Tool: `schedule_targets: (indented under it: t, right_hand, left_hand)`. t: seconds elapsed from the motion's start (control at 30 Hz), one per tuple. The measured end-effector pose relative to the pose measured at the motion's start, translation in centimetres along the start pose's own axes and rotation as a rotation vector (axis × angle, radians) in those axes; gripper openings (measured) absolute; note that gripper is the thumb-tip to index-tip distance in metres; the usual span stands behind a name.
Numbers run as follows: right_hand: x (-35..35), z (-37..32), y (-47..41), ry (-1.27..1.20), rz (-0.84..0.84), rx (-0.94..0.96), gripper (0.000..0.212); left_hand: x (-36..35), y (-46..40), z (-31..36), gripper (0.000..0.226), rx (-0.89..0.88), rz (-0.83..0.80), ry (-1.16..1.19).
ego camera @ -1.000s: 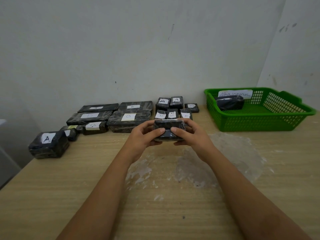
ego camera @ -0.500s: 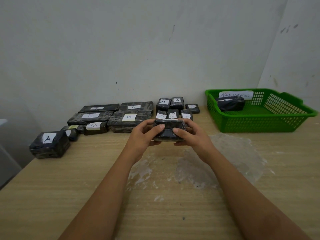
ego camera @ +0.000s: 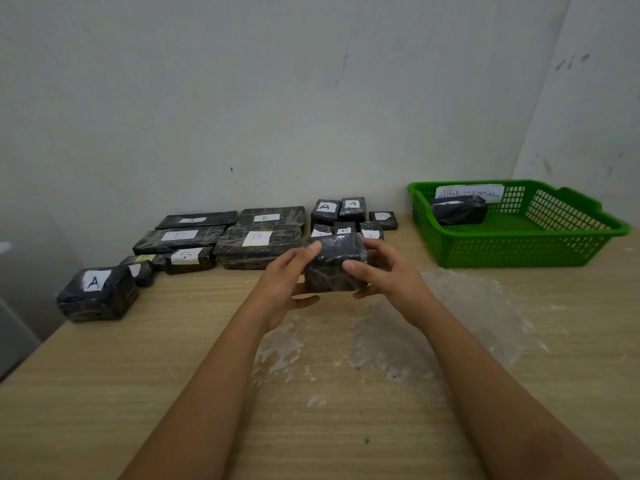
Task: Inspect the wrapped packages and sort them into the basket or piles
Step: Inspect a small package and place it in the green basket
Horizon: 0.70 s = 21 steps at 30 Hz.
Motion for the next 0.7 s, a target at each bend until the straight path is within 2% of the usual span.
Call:
schedule_targets:
  t: [0.13, 0.3, 0.57, 0.7]
  right_hand:
    - [0.58, 0.15, 0.08, 0.034, 0.065, -0.052, 0.059]
    - [0.31, -0.15, 0.08, 0.052, 0.078, -0.051, 0.055]
    - [0.52, -0.64, 0.28, -0.007, 0.097, -0.012, 0.049]
    - [0.38, -0.54, 0.19, 0.017, 0.093, -0.021, 0.054]
  left_hand:
    - [-0.33, -0.14, 0.18, 0.064, -0.117, -0.059, -0.096]
    - [-0.01, -0.53, 0.26, 0.073, -0.186, -0.044, -0.070]
    - [0.13, -0.78, 0.04, 0.081, -0.206, -0.023, -0.071]
    - [0.14, -0.80, 0.10, 0.086, -0.191, -0.008, -0.040]
Point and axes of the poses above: each hand's wrist, its own y-axis away from the middle knuckle, its own x-axis out of the back of the hand, z = x × y, the point moved 7 cm from there along -y, towards the middle knuckle, and after that the axes turned 15 degrees about y, right-handed, at the moved point
